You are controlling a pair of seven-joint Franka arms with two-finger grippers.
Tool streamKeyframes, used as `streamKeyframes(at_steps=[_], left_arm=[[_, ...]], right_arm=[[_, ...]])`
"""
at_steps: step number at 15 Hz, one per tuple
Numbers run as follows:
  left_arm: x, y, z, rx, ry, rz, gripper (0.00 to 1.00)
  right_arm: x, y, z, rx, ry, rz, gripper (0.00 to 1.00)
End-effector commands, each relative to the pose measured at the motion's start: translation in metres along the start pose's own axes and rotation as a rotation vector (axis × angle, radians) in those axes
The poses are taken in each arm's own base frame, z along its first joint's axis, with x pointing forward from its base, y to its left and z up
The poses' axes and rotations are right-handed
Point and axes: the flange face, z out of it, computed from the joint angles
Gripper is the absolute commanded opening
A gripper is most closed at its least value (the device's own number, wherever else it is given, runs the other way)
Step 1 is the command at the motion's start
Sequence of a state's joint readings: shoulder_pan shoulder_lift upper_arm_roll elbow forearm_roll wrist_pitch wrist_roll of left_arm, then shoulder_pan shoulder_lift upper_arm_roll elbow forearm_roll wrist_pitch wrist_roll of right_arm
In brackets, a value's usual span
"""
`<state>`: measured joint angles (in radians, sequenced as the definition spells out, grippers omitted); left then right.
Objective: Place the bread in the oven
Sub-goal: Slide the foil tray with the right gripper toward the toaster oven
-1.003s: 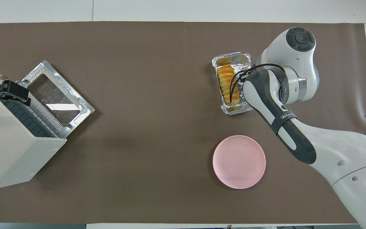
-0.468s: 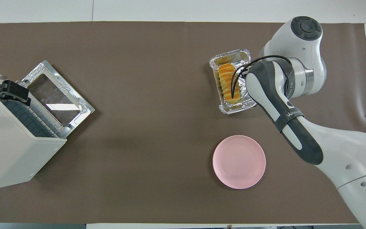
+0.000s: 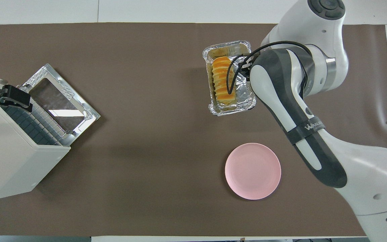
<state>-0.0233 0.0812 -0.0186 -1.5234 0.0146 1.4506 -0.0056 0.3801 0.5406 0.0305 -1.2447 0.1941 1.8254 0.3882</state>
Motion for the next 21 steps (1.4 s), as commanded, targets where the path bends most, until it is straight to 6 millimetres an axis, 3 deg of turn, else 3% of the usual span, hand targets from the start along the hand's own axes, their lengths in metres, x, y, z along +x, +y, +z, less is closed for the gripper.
streamKeyframes(at_steps=[1,2,5,10,14,17,18,19,21], left_arm=[[-0.006,-0.001,-0.002,0.009,0.008,0.001,1.0],[-0.006,-0.001,-0.001,0.009,0.007,0.0,1.0],[-0.006,-0.001,-0.001,0.009,0.007,0.001,1.0],[-0.006,-0.001,-0.001,0.009,0.007,0.0,1.0],[-0.006,-0.001,-0.002,0.009,0.008,0.001,1.0],[-0.006,-0.001,-0.002,0.009,0.008,-0.001,1.0],[-0.007,-0.002,-0.002,0.009,0.005,-0.001,1.0],[-0.007,-0.003,-0.002,0.009,0.005,-0.002,1.0],[-0.007,-0.004,-0.003,0.008,0.008,-0.002,1.0]], right_arm=[[-0.016,-0.057,0.012,0.034,0.005,0.034,0.0],[-0.027,-0.079,0.021,0.039,0.007,0.006,0.0],[-0.045,-0.127,0.078,0.05,0.029,0.001,0.0],[-0.059,-0.115,0.143,0.044,-0.005,0.063,0.0],[-0.066,-0.116,0.174,0.057,-0.01,0.114,0.0],[-0.069,-0.115,0.18,0.046,-0.014,0.113,0.0],[-0.07,-0.117,0.181,0.04,-0.013,0.114,0.93],[-0.07,-0.117,0.18,0.04,-0.014,0.138,1.0],[-0.07,-0.117,0.168,0.04,-0.017,0.149,1.0]])
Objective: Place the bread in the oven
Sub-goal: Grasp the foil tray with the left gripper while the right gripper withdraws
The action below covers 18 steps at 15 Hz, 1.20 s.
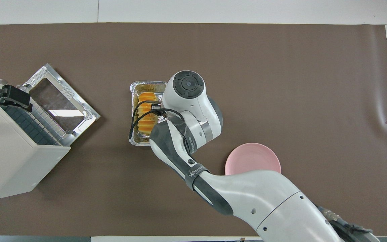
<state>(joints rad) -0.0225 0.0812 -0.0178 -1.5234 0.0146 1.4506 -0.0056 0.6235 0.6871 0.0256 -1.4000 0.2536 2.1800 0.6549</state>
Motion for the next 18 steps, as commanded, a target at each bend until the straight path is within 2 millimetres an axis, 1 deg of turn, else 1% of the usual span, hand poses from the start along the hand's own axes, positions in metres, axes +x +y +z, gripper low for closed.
streamKeyframes(at_steps=[1,3,4,5,6,7,8,9,11,12,14,15,16,17,18], left_arm=[[-0.006,-0.002,-0.002,0.009,0.013,0.0,1.0],[-0.004,0.008,-0.003,0.015,0.027,-0.019,1.0],[0.001,0.018,-0.005,0.015,0.067,-0.028,1.0],[0.004,0.031,-0.003,0.016,0.09,-0.02,1.0],[0.007,0.044,0.001,0.014,0.093,0.0,1.0],[0.01,0.054,0.005,0.011,0.089,0.009,1.0],[0.019,0.073,0.016,0.013,0.077,0.01,1.0],[0.033,0.096,0.035,0.016,0.061,-0.007,1.0],[0.059,0.154,0.071,0.018,0.067,-0.014,1.0],[0.067,0.178,0.085,0.003,0.082,-0.021,1.0],[0.074,0.218,0.109,-0.025,0.095,-0.035,1.0],[0.076,0.236,0.116,-0.029,0.129,-0.013,1.0],[0.072,0.257,0.124,-0.036,0.15,-0.006,1.0],[0.071,0.269,0.135,-0.038,0.154,-0.017,1.0],[0.073,0.276,0.149,-0.029,0.136,-0.016,1.0]], right_arm=[[-0.001,0.0,-0.028,0.01,-0.004,0.032,1.0],[0.005,0.006,-0.063,0.031,0.007,0.053,1.0],[0.011,0.013,-0.083,0.042,0.017,0.075,1.0],[0.018,0.023,-0.108,0.051,0.038,0.091,1.0],[0.023,0.033,-0.141,0.065,0.066,0.099,1.0],[0.028,0.049,-0.173,0.07,0.079,0.109,1.0],[0.038,0.072,-0.205,0.078,0.097,0.121,1.0],[0.05,0.106,-0.242,0.084,0.121,0.102,1.0],[0.069,0.177,-0.298,0.06,0.15,-0.009,1.0],[0.073,0.206,-0.315,0.02,0.157,-0.085,1.0],[0.076,0.251,-0.337,-0.071,0.146,-0.184,1.0],[0.073,0.272,-0.345,-0.093,0.11,-0.175,1.0],[0.069,0.29,-0.349,-0.105,0.067,-0.149,1.0],[0.066,0.304,-0.354,-0.12,0.039,-0.13,1.0],[0.059,0.324,-0.364,-0.15,0.007,-0.115,1.0]])
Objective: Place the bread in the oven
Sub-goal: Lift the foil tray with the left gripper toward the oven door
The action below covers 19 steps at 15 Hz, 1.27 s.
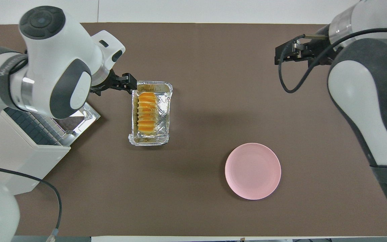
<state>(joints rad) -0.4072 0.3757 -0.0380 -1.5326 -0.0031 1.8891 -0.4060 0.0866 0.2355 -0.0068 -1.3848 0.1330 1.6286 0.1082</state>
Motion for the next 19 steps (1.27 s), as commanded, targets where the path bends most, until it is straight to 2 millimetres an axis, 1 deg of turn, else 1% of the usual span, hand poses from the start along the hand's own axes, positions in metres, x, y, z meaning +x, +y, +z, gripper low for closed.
streamKeyframes(at_steps=[1,2,3,4,6,7,8,10,12,14,17,19], left_arm=[[-0.004,0.026,0.021,0.0,-0.006,0.001,1.0],[-0.003,0.03,0.037,0.004,-0.012,-0.002,1.0],[-0.007,0.033,0.053,0.01,-0.026,0.001,1.0],[-0.014,0.039,0.062,0.014,-0.031,0.013,1.0],[-0.02,0.047,0.069,0.019,-0.039,-0.004,1.0],[-0.028,0.055,0.076,0.026,-0.051,0.003,1.0],[-0.033,0.058,0.083,0.033,-0.063,0.009,1.0],[-0.041,0.069,0.088,0.033,-0.069,0.016,1.0],[-0.046,0.073,0.094,0.034,-0.079,0.017,1.0],[-0.048,0.075,0.1,0.032,-0.076,0.004,1.0],[-0.052,0.077,0.117,0.031,-0.078,-0.016,1.0],[-0.051,0.077,0.12,0.028,-0.074,-0.017,1.0]], right_arm=[[-0.025,0.037,-0.011,-0.059,-0.096,-0.036,1.0],[-0.035,0.047,-0.015,-0.072,-0.129,-0.087,1.0],[-0.042,0.061,-0.021,-0.087,-0.129,-0.102,1.0],[-0.049,0.07,-0.024,-0.089,-0.128,-0.093,1.0],[-0.058,0.073,-0.027,-0.097,-0.129,-0.089,1.0],[-0.064,0.076,-0.027,-0.11,-0.131,-0.088,1.0],[-0.071,0.078,-0.03,-0.12,-0.119,-0.087,1.0],[-0.086,0.083,-0.034,-0.125,-0.109,-0.079,1.0],[-0.096,0.084,-0.033,-0.14,-0.1,-0.085,1.0],[-0.099,0.089,-0.033,-0.158,-0.103,-0.117,1.0],[-0.098,0.092,-0.037,-0.161,-0.094,-0.115,1.0],[-0.097,0.096,-0.038,-0.161,-0.084,-0.113,1.0]])
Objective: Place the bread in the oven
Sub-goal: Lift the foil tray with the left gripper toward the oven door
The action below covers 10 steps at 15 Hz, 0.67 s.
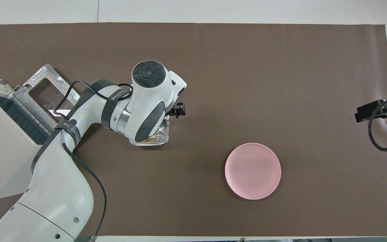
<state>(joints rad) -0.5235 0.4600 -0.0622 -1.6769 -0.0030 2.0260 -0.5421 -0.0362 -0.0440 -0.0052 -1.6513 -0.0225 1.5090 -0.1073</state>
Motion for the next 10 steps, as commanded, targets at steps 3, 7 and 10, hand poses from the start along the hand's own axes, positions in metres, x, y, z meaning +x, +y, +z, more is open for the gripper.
streamKeyframes(at_steps=[3,7,10], left_arm=[[-0.0011,0.0003,0.0096,-0.011,0.009,-0.079,0.75],[-0.0055,0.0031,0.0132,-0.007,-0.001,-0.081,0.29],[-0.0059,-0.0007,0.017,-0.004,-0.008,-0.084,0.0]], right_arm=[[-0.0045,0.0105,-0.0006,-0.009,0.022,-0.008,1.0],[-0.0032,0.0053,-0.0051,0.015,0.036,-0.007,1.0],[-0.0029,0.0035,-0.0051,0.032,0.038,-0.006,1.0]])
